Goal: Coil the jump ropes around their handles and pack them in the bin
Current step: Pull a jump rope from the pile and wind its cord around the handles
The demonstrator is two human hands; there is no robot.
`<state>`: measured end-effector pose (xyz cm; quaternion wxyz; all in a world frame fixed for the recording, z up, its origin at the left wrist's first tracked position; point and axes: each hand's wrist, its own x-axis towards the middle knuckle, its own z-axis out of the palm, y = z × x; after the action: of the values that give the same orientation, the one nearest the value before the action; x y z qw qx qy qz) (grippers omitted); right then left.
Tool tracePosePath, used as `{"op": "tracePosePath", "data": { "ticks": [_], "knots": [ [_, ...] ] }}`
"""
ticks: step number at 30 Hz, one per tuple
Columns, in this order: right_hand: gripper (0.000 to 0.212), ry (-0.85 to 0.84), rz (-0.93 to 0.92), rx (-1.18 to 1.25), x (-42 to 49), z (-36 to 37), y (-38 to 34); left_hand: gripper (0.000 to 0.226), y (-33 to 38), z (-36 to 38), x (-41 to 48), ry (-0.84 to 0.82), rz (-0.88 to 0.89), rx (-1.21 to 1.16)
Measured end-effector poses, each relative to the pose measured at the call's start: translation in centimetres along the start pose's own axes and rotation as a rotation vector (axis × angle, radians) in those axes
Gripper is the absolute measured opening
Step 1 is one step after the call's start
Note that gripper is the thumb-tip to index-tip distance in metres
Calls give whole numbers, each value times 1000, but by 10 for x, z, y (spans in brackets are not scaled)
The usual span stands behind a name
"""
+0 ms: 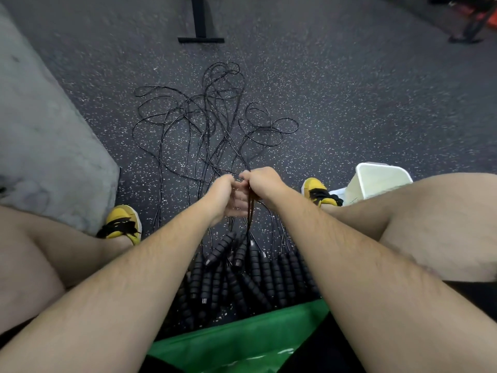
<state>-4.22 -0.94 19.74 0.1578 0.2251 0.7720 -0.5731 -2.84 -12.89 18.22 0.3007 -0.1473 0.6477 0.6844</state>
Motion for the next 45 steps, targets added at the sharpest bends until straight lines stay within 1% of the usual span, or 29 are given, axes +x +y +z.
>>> {"op": "tracePosePath", "data": {
  "ticks": [1, 3, 5, 7, 9, 11, 12, 13, 15, 17, 18, 20, 21, 23, 24, 26, 28, 29, 30, 32, 33, 35, 37, 38, 39, 40, 42, 44, 45],
  "knots": [
    [12, -65, 9, -46, -2, -1, 3, 36, 1, -3, 6, 52, 7, -50],
    [15, -286, 41, -57, -11, -1, 8, 46, 4, -7, 16, 73, 11, -97],
    [19, -477, 67, -106, -17, -1, 12, 37, 4, -5, 21, 113, 20, -71],
    [15, -527, 129, -139, -16, -2, 16, 28, 3, -2, 25, 156, 40, -34],
    [13, -433, 168, -141, -13, -2, 15, 28, 3, 2, 26, 171, 72, -28],
    [15, -239, 177, -68, -11, -2, 10, 26, 4, 2, 24, 152, 80, -13],
    [14, -150, 182, 25, -10, -3, 7, 26, 4, 0, 21, 117, 84, 3],
    [13, -91, 188, 137, -7, -4, 5, 26, 4, -1, 17, 48, 97, 11],
    [18, -62, 168, 280, -7, -6, 3, 23, 3, -4, 6, -182, 91, 61],
    [24, -45, 113, 323, -8, -5, 3, 26, -1, -7, -3, -371, 8, 174],
    [25, -21, 84, 321, -8, -4, 4, 28, -4, -8, -4, -402, -26, 216],
    [26, -17, 46, 315, -7, -2, 5, 28, -8, -8, 0, -326, -46, 209],
    [26, -51, 28, 303, -6, -2, 7, 28, -9, -8, 4, -223, -37, 166],
    [25, -150, -14, 153, -8, -6, 8, 31, -9, -10, 13, -4, -16, 39],
    [24, -222, -26, 56, -12, -8, 9, 36, -7, -11, 16, 51, -22, -41],
    [19, -428, -3, -82, -19, -10, 11, 49, -1, -13, 21, 67, -46, -157],
    [13, -592, 85, -183, -24, -9, 16, 41, 2, -9, 22, 65, -33, -186],
    [11, -593, 124, -205, -23, -7, 20, 33, 2, -7, 21, 68, -14, -189],
    [12, -529, 140, -203, -20, -6, 21, 27, 2, -5, 20, 64, 10, -183],
    [16, -305, 117, -119, -14, -6, 18, 25, 1, -5, 18, -3, 55, -109],
    [16, -217, 116, -12, -10, -7, 16, 26, -1, -7, 17, -63, 63, -46],
    [14, -155, 144, 205, -7, -8, 9, 26, -4, -13, 12, -225, 12, 77],
    [23, -140, 101, 268, -3, -6, 7, 22, -8, -13, 4, -416, -74, 209],
    [22, -119, 58, 264, -3, -5, 7, 21, -10, -11, 0, -459, -95, 261],
    [21, -106, 17, 261, -3, -3, 7, 21, -10, -8, -4, -453, -92, 256],
    [22, -102, -10, 255, -4, -3, 8, 25, -10, -7, -4, -405, -67, 187],
    [22, -142, -32, 218, -7, -3, 9, 33, -5, -10, -1, -273, 43, -66],
    [19, -227, -64, 43, -7, -6, 13, 36, 3, -18, 7, -118, 87, -248],
    [16, -313, -66, -31, -9, -7, 14, 38, 8, -19, 10, -57, 66, -268]
  ]
}}
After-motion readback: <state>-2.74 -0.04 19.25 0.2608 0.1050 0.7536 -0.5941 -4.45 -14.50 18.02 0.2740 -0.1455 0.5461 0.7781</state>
